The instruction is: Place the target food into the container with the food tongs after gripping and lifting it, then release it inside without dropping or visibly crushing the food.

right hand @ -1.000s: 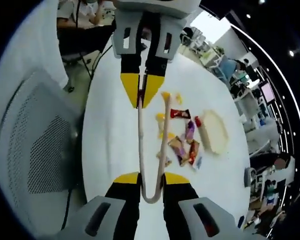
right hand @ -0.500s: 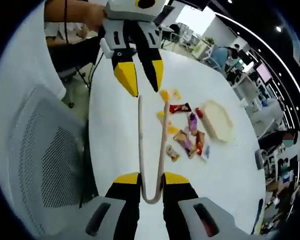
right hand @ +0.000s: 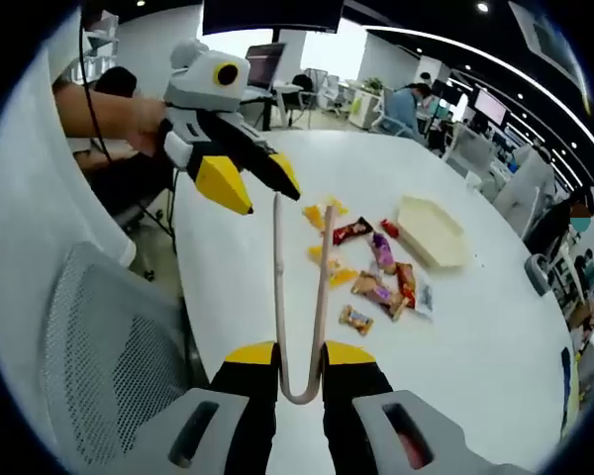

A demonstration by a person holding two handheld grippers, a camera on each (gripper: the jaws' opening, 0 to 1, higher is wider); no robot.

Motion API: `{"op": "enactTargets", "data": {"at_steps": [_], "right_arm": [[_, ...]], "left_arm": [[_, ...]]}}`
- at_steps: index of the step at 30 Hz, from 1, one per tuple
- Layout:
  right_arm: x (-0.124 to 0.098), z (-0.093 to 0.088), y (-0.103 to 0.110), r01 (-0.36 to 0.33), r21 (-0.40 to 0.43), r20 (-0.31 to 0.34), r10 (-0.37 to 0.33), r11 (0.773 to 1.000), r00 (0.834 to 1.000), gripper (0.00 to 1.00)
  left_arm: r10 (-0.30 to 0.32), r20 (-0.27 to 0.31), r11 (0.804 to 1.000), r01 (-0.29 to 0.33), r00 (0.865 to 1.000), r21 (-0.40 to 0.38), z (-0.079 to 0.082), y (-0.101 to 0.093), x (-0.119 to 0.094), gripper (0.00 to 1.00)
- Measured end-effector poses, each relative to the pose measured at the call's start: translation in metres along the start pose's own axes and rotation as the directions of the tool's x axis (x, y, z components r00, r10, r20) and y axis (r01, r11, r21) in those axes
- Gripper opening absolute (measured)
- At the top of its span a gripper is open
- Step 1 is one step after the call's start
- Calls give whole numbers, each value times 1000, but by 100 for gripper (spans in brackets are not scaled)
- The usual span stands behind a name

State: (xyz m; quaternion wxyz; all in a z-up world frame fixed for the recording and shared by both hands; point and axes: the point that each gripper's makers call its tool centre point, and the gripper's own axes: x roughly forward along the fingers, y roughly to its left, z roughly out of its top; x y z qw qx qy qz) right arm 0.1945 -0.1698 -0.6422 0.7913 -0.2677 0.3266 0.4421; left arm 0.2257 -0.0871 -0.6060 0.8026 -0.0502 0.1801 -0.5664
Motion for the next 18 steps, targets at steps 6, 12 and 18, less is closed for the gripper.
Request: {"op": "enactTargets", "data": {"at_steps": [6, 12, 18], "right_arm": [[-8, 10, 4, -67, -55, 12, 67, 996, 998, 15], [-10, 11, 16, -157, -111, -9, 157, 981, 988, 15], [-17, 18, 25, -219, -142, -16, 219, 965, 976, 15]], "left_arm": [[-53, -16, 995, 54, 998, 82, 7, -4, 0, 52], [-201, -67, 957, 210, 977, 200, 13, -27, -1, 44], [-261, -173, 917, 300, 950, 263, 2, -36, -3, 38]]}}
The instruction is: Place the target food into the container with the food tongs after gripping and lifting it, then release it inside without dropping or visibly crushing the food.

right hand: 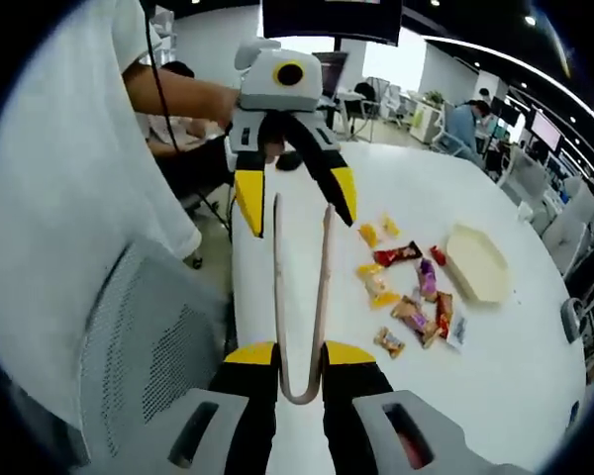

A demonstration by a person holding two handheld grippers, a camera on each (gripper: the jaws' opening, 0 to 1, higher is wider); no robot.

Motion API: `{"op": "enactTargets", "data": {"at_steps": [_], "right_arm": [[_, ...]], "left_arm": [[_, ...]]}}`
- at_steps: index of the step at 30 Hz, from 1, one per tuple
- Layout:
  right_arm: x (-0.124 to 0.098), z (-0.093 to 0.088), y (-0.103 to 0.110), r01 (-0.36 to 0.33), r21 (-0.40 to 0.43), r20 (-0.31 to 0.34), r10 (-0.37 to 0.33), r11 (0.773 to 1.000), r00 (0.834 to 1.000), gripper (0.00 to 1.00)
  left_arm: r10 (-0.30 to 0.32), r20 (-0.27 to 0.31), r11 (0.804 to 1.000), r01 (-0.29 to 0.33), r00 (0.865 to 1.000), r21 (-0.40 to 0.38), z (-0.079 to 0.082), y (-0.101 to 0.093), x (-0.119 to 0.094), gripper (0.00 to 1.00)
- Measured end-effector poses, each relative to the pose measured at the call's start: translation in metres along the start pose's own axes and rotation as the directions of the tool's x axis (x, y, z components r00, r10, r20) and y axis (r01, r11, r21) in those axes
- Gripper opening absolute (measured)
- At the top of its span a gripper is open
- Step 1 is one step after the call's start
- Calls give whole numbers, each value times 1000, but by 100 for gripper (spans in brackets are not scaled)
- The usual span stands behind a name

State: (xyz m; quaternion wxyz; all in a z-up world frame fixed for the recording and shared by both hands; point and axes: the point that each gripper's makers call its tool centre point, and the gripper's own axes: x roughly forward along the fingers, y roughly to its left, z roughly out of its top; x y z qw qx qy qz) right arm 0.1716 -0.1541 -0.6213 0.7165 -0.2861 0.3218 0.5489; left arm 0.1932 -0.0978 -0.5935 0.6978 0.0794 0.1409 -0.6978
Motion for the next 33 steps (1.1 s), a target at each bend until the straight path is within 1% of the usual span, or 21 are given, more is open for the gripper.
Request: {"op": "enactTargets", "data": {"at_steps": [1, 2, 3, 4, 6, 8, 10, 12, 13, 17, 18, 19, 20, 22, 23, 24, 26, 28, 29, 31, 33], "right_arm": [[0, 0, 1, 0, -30, -5, 0, 1000, 1000, 15], [1, -1, 2, -1, -30, -9, 1, 1000, 1000, 15], [1, -1, 3, -9, -24, -11, 8, 1000, 1000, 15], [1, -1, 5, -13, -15, -13, 13, 1000, 1000, 15], [1, 0, 7, -4, -35, -21, 3, 999, 1000, 15], [-1, 1, 8, -16, -35, -19, 16, 999, 1000, 15], [-1, 0, 7, -16, -55, -21, 15, 998, 1000, 15], [-1, -2, 8, -25, -66, -44, 22, 997, 999, 15], [-2, 0, 9, -29, -86, -56, 24, 996, 998, 15], [-5, 6, 9, -23, -108, -69, 15, 994, 997, 15], [-5, 7, 8, -20, -116, -77, 11, 993, 997, 15], [-5, 7, 9, -24, -119, -86, 14, 993, 996, 15], [-5, 7, 9, -27, -119, -92, 16, 993, 996, 15], [-5, 5, 6, -17, -145, -107, 1, 989, 994, 15], [-5, 3, 4, -17, -135, -108, 2, 991, 994, 15], [-5, 3, 3, -15, -132, -111, 0, 991, 994, 15], [-4, -2, 0, -11, -124, -117, -3, 992, 993, 15], [-4, -5, -1, -5, -120, -127, -10, 993, 992, 16], [-3, -7, -3, 0, -118, -126, -15, 993, 992, 16], [-1, -10, -4, 2, -84, -119, -13, 996, 993, 16], [2, -14, -2, 7, -97, -110, -18, 995, 994, 16]], "left_arm": [[-5, 8, 1000, 5, 1000, 3, 1, -1, 1, 35], [-6, 12, 1000, 6, 1000, 11, 1, -1, 1, 33], [-7, 13, 1000, 7, 1000, 11, 0, -1, 1, 32], [-27, -2, 1000, 27, 1000, 0, -3, -3, 1, 32], [-24, -23, 1000, 24, 999, 14, -7, -2, 2, 32], [-39, -94, 997, 45, 995, 58, -18, -7, 3, 32], [-45, -145, 992, 61, 988, 111, -26, -10, 5, 32], [-51, -175, 986, 77, 983, 146, -29, -13, 7, 32], [-50, -184, 985, 79, 982, 151, -30, -13, 7, 32], [-42, -231, 983, 82, 972, 166, -35, -11, 8, 31], [-24, -270, 978, 78, 963, 191, -38, -9, 7, 28], [-21, -295, 978, 81, 955, 191, -40, -9, 8, 26], [-14, -305, 979, 75, 952, 188, -40, -8, 9, 24], [7, -304, 972, 65, 953, 224, -37, -5, 9, 19], [12, -301, 969, 63, 954, 240, -36, -3, 9, 17], [13, -300, 971, 60, 954, 232, -35, -4, 9, 16], [27, -286, 968, 47, 958, 248, -29, -2, 9, 16], [24, -277, 966, 49, 961, 255, -26, -3, 10, 16], [29, -269, 963, 45, 963, 264, -24, -2, 10, 16], [24, -253, 964, 44, 967, 264, -19, -2, 10, 16], [16, -235, 965, 46, 972, 258, -15, -3, 10, 15]]}}
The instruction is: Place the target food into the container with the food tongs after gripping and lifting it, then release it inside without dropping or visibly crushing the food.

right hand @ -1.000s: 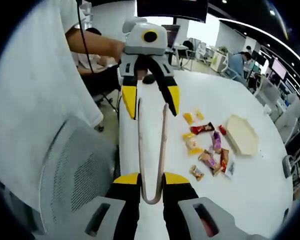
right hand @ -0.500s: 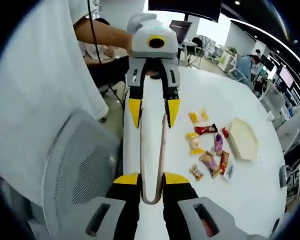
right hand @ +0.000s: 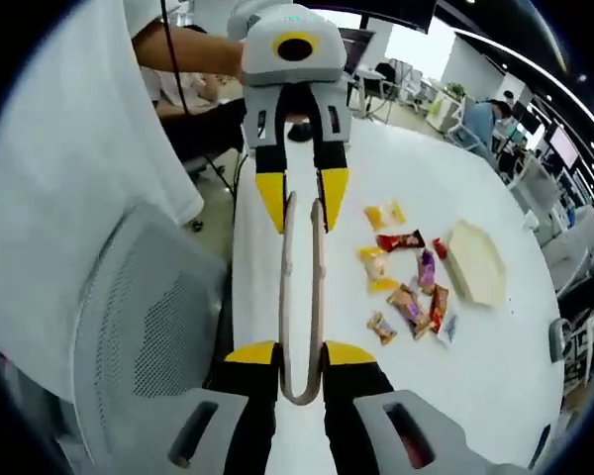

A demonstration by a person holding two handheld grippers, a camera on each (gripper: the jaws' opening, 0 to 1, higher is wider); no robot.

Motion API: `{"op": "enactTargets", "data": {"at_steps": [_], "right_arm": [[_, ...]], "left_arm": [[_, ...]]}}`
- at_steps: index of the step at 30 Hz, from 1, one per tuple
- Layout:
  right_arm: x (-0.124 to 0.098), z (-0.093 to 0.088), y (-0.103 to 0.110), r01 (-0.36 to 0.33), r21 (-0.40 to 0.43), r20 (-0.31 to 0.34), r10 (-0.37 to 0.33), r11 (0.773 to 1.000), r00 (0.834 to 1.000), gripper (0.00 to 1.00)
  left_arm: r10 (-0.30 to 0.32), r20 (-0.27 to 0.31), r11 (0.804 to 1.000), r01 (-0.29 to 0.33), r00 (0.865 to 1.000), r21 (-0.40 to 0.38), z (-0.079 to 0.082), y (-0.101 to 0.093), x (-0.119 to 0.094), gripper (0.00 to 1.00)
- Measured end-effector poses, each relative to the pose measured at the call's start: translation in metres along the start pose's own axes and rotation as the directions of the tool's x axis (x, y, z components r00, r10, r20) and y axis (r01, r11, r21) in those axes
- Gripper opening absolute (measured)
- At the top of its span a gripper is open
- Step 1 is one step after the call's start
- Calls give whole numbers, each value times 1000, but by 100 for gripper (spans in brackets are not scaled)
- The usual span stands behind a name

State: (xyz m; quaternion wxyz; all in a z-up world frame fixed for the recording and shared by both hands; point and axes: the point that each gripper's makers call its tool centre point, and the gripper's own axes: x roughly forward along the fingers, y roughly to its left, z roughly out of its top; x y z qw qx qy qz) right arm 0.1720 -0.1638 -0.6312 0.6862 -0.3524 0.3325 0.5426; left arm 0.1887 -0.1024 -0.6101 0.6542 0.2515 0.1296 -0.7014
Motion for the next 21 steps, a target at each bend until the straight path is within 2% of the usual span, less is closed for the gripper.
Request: {"op": "enactTargets", "data": {"at_steps": [2, 5, 8, 11, 12, 13, 14, 15, 16, 17, 19, 21], "right_arm": [[4, 1, 0, 7, 3, 13, -7, 1000, 1000, 17], [14, 12, 1, 6, 35, 78, -8, 999, 997, 18], [24, 13, 2, 17, -1, 66, -17, 1000, 998, 17], [24, 13, 3, 4, 32, 71, -6, 999, 997, 16], [23, 13, -1, 29, 26, 74, -31, 999, 997, 17], [21, 14, -7, 66, -17, 83, -65, 998, 994, 17], [20, 14, -7, 60, 2, 80, -60, 998, 995, 17], [19, 14, -11, 82, 26, 82, -84, 996, 993, 17], [18, 14, -12, 85, 25, 86, -87, 996, 993, 17], [16, 14, -13, 80, 56, 97, -85, 995, 992, 17], [12, 18, -14, 86, 101, 139, -99, 991, 985, 17], [8, 23, -11, 63, 136, 179, -87, 989, 980, 17]], "left_arm": [[-8, 21, 1000, 8, 1000, -9, 4, -1, 0, 15], [-23, 59, 999, 25, 998, -23, 11, -4, 0, 15], [-34, 60, 999, 35, 998, -8, 12, -5, 1, 16], [-45, 53, 999, 45, 998, 1, 8, -7, 0, 20], [-34, 55, 999, 34, 998, 1, 7, -5, 0, 23], [-6, 81, 999, 10, 997, -50, 8, 0, 0, 26], [5, 97, 998, 0, 995, -59, 9, 3, -1, 28], [53, 122, 996, -43, 991, -81, 9, 10, -2, 29], [61, 127, 994, -49, 990, -97, 9, 12, -3, 30], [87, 167, 984, -58, 982, -168, 10, 16, -7, 31], [129, 234, 969, -72, 964, -238, 15, 22, -13, 33], [149, 288, 950, -56, 946, -308, 19, 24, -17, 37]]}}
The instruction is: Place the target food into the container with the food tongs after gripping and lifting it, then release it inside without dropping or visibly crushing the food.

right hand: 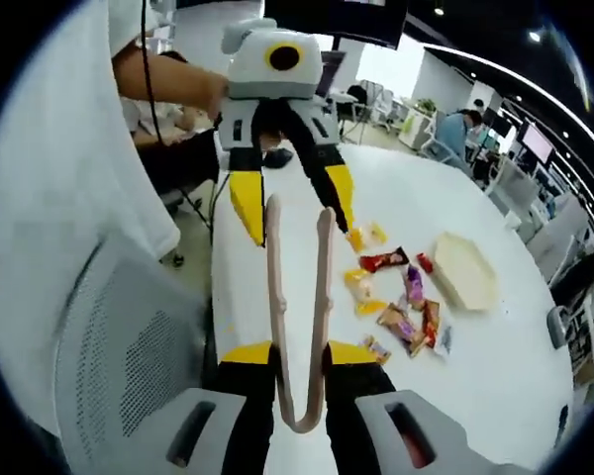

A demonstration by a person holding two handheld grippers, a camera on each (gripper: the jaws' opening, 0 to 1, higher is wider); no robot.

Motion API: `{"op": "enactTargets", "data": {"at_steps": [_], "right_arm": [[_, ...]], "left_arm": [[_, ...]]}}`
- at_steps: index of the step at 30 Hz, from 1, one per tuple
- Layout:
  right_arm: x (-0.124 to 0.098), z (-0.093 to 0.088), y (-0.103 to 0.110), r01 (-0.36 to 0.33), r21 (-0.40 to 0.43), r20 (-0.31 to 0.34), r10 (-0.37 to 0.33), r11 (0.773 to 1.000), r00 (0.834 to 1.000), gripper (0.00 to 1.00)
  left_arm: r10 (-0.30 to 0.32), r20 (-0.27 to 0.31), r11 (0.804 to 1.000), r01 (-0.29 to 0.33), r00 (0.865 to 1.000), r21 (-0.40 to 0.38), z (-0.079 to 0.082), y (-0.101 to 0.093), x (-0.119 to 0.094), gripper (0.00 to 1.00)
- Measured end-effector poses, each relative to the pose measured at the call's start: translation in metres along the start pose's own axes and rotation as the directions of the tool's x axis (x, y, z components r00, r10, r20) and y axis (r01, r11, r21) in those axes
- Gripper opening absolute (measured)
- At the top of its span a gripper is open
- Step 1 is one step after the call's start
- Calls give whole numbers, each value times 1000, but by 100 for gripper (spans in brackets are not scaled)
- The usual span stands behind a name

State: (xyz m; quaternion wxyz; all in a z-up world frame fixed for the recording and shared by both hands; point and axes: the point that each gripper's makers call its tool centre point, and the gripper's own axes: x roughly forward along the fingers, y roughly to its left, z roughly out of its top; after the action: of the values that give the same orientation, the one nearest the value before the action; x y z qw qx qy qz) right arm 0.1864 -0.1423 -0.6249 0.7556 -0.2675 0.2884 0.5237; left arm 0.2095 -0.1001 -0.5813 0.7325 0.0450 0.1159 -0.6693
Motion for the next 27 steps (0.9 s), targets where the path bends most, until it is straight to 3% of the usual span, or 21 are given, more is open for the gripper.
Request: {"op": "enactTargets", "data": {"at_steps": [1, 2, 3, 4, 6, 9, 13, 15, 19, 21, 22, 24, 27], "right_arm": [[-2, 5, -1, 4, 48, 41, -6, 999, 999, 18], [-4, 14, 3, -20, 89, 108, 10, 996, 994, 18], [-5, 16, 4, -30, 102, 126, 17, 994, 992, 18], [-6, 25, 6, -52, 174, 196, 18, 983, 981, 18], [-8, 29, 9, -80, 205, 233, 31, 975, 972, 18], [-11, 42, 9, -113, 277, 313, 22, 954, 950, 18], [-9, 40, 11, -116, 266, 297, 33, 957, 954, 18], [-9, 39, 12, -126, 286, 295, 38, 950, 955, 18], [-15, 31, 9, -121, 288, 289, 35, 950, 957, 17], [-22, 27, 7, -128, 289, 305, 36, 949, 952, 17], [-24, 26, 6, -124, 282, 312, 31, 951, 950, 17], [-31, 25, 2, -122, 248, 349, 29, 961, 937, 17], [-41, 32, -7, -153, 302, 450, 1, 941, 893, 18]], "left_arm": [[10, 75, 998, -6, 997, -59, 9, 2, -3, 38], [-4, 170, 989, 29, 985, -148, 22, -1, -5, 40], [-16, 185, 984, 48, 983, -171, 24, -3, -5, 41], [3, 261, 980, 49, 965, -192, 36, -1, -8, 41], [-13, 323, 968, 93, 946, -231, 48, -5, -10, 40], [-9, 351, 960, 106, 936, -258, 52, -7, -7, 40], [19, 378, 955, 96, 926, -282, 54, -7, -2, 32], [33, 378, 946, 93, 925, -310, 53, -6, 2, 33], [65, 397, 931, 88, 916, -355, 51, -7, 10, 22], [77, 419, 914, 104, 905, -392, 55, -7, 16, 19], [78, 418, 916, 100, 905, -387, 57, -8, 19, 17], [93, 413, 912, 90, 906, -401, 63, -8, 24, 16], [138, 426, 905, 61, 894, -421, 75, -4, 26, 16]]}}
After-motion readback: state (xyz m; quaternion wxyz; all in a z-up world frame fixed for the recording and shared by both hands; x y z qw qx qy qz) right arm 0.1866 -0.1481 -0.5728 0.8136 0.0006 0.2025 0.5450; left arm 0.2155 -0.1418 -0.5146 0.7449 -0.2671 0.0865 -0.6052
